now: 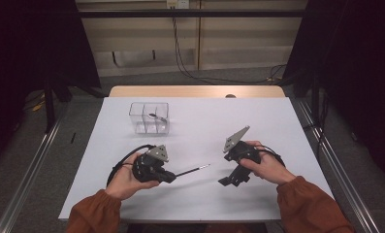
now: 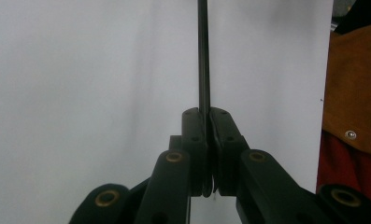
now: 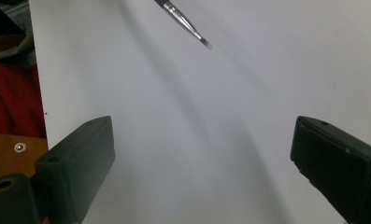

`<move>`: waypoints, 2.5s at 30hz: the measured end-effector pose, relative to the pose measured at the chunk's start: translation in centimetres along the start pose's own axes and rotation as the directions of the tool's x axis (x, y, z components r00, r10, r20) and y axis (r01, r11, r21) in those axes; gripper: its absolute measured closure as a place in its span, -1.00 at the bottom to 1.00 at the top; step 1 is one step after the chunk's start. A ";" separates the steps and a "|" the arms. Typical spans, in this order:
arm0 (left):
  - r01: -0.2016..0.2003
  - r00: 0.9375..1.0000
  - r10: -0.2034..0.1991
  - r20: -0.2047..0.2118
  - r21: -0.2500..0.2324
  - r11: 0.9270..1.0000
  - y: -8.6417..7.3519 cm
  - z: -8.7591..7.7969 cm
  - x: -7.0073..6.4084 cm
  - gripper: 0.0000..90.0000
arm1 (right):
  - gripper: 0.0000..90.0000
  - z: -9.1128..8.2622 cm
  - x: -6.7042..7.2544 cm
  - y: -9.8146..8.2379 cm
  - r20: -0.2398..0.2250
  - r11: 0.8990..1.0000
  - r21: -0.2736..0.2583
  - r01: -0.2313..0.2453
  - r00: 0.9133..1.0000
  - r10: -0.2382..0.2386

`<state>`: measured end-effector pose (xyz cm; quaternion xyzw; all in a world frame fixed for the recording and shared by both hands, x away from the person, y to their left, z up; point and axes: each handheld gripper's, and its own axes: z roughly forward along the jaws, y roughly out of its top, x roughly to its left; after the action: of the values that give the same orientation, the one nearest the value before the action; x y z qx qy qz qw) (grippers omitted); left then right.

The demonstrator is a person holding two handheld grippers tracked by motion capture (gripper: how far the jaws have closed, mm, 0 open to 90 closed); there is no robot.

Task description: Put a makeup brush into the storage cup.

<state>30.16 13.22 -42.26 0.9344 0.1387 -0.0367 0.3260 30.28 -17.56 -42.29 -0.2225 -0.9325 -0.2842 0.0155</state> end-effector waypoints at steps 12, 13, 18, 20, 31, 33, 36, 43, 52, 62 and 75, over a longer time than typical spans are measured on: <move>0.051 0.999 -0.053 -0.011 -0.081 0.995 -1.5 -0.5 0.2 0.90 | -0.84 -0.1 0.3 -1.9 0.018 0.997 -0.071 -0.042 0.999 0.043; 0.055 0.998 -0.056 -0.010 -0.083 0.995 -1.6 -0.5 0.2 0.90 | -0.84 -0.1 0.3 -2.0 0.019 0.996 -0.077 -0.036 0.999 0.038; 0.068 0.998 -0.069 -0.007 -0.116 0.991 -1.9 -0.6 0.1 0.90 | -0.83 -0.3 0.4 -2.4 0.030 0.992 -0.116 -0.052 0.998 0.056; 0.073 0.997 -0.074 -0.001 -0.128 0.989 -2.1 -0.7 0.1 0.90 | -0.83 -0.2 0.3 -2.5 0.033 0.988 -0.144 -0.062 0.997 0.068; 0.094 0.995 -0.095 0.003 -0.186 0.978 -2.8 -0.6 -0.1 0.90 | -0.84 0.1 0.7 -3.0 0.018 0.975 -0.205 -0.082 0.996 0.088; 0.086 0.996 -0.088 0.000 -0.192 0.977 -2.8 -0.5 -0.1 0.90 | -0.84 0.2 0.8 -3.1 0.039 0.974 -0.216 -0.068 0.996 0.078; 0.092 0.996 -0.094 0.002 -0.211 0.973 -2.9 -0.3 0.0 0.90 | -0.85 0.5 0.8 -3.1 0.051 0.970 -0.233 -0.064 0.996 0.078; 0.083 0.995 -0.094 -0.032 -0.252 0.964 -3.1 -0.3 0.0 0.90 | -0.90 0.8 1.3 -3.1 0.039 0.964 -0.259 -0.055 0.997 0.068; 0.078 0.994 -0.096 -0.045 -0.303 0.950 -3.1 -0.1 0.0 0.90 | -0.89 0.5 1.6 -2.9 0.020 0.934 -0.347 -0.085 0.995 0.097; 0.094 0.993 -0.116 -0.034 -0.388 0.917 -3.3 -0.1 -0.1 0.90 | -0.85 0.5 1.6 -2.8 0.030 0.906 -0.417 -0.073 0.995 0.094; 0.068 0.996 -0.091 -0.027 -0.457 0.887 -3.0 0.0 -0.4 0.90 | -0.79 0.7 1.6 -2.6 0.068 0.863 -0.506 0.000 0.997 0.040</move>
<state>28.88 15.40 -44.00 0.8261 0.1893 0.0058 0.5307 27.83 -18.51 -43.97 -0.2390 -0.8231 -0.5095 -0.0760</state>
